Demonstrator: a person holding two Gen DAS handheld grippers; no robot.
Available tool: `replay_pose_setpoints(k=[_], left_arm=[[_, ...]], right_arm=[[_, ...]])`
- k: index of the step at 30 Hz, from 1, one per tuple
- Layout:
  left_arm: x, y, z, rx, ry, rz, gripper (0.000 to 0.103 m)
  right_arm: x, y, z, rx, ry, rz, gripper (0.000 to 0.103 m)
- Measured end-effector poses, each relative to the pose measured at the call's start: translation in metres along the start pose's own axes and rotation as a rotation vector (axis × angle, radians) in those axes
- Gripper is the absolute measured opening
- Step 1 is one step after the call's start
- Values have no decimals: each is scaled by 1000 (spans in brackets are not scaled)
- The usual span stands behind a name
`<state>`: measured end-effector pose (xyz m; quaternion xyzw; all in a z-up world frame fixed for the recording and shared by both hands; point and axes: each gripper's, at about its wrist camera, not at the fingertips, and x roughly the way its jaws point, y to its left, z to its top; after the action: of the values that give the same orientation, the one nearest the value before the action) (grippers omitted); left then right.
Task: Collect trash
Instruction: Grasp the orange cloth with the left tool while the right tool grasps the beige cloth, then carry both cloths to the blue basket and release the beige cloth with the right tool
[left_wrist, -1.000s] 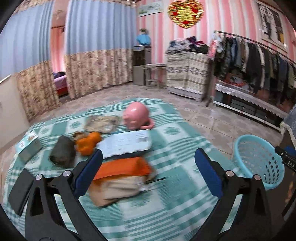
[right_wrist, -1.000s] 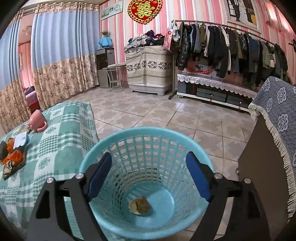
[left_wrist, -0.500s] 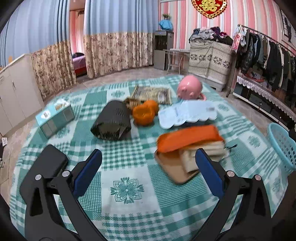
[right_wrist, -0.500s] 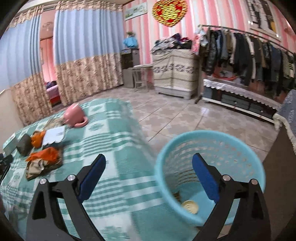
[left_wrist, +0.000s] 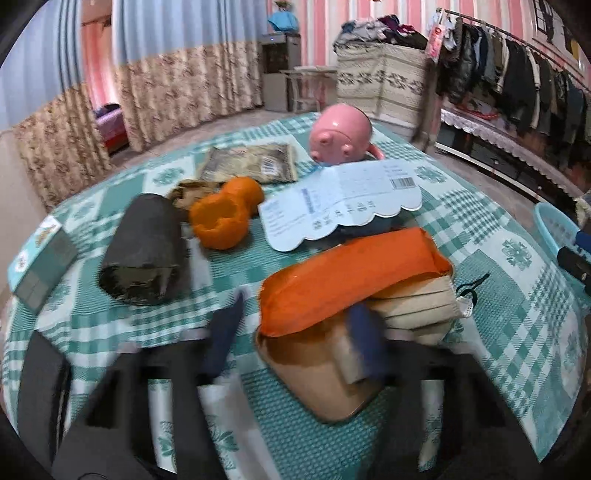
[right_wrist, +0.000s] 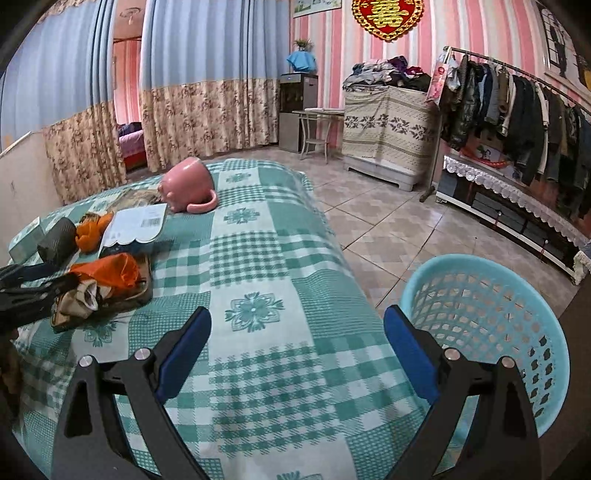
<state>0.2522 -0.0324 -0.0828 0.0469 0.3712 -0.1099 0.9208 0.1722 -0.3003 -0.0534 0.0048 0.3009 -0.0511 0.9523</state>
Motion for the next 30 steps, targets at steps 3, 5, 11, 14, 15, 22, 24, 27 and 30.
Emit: replay_pose_setpoints(k=[3, 5, 11, 14, 15, 22, 24, 27, 30], left_arm=[[-11, 6, 0, -24, -34, -13, 9], [-24, 11, -2, -35, -59, -4, 2], [-73, 43, -9, -67, -132, 116, 2], [-95, 65, -16, -80, -145, 166, 2], [-101, 71, -19, -82, -145, 186, 2], [-116, 120, -44, -123, -111, 265, 2], [-117, 127, -49, -136, -103, 269, 2], [-117, 133, -56, -147, -100, 279, 2], [-116, 133, -60, -153, -96, 280, 2]], right_arm=[[-1, 7, 2, -14, 1, 8, 92], [-4, 15, 5, -17, -3, 23, 93], [-7, 53, 15, -85, -28, 56, 92], [-5, 78, 17, -120, -30, 83, 92], [-4, 84, 17, -126, -30, 94, 92], [18, 142, 16, -184, 20, 194, 92], [26, 157, 13, -214, 43, 208, 91], [30, 167, 5, -231, 68, 239, 68], [32, 170, 0, -236, 88, 281, 35]])
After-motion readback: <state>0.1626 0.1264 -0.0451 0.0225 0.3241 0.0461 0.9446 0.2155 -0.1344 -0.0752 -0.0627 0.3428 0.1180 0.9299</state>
